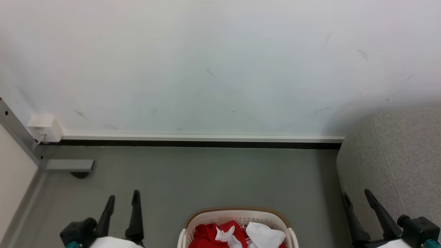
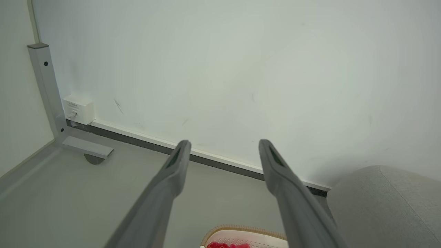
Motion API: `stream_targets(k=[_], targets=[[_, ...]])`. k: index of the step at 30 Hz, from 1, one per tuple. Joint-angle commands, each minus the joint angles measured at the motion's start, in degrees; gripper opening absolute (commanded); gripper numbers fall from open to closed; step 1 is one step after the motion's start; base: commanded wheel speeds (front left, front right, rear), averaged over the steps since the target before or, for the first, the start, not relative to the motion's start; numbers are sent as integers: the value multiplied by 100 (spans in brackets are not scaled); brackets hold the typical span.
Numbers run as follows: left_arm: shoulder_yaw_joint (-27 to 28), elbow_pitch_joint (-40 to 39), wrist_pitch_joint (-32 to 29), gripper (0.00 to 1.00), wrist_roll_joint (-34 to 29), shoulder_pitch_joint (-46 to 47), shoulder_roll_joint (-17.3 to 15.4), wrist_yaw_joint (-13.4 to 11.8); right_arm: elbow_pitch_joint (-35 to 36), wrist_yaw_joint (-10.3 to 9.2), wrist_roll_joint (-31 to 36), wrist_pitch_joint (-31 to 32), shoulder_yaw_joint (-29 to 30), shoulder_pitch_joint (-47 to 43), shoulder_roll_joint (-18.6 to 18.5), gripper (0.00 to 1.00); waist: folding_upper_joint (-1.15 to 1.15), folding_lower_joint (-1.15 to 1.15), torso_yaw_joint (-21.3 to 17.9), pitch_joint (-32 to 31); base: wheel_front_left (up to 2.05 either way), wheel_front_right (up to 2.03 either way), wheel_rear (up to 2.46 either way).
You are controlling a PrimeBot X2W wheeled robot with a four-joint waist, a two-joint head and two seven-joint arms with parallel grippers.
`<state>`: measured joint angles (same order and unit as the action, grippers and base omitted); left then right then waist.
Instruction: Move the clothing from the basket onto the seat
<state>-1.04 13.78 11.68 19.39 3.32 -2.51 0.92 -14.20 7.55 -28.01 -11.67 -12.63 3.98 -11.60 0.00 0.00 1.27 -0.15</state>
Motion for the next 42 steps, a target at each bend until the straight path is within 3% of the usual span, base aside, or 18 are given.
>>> stream_targets(k=[1,29,42], targets=[[13,-1,61,100,-179,-23,-49,1,4,-9,124,-61,-14,-8,-59,100,0,0,1,-2,0,0,0],[42,461,364,100,-1208,-88,-56,150,-390,-12,428,-366,55,-101,-66,100,0,0,53,-78,0,0,0],[15,547,350,100,-1042,-74,-55,210,-560,-12,28,-357,107,-122,-24,100,0,0,67,-81,0,0,0]])
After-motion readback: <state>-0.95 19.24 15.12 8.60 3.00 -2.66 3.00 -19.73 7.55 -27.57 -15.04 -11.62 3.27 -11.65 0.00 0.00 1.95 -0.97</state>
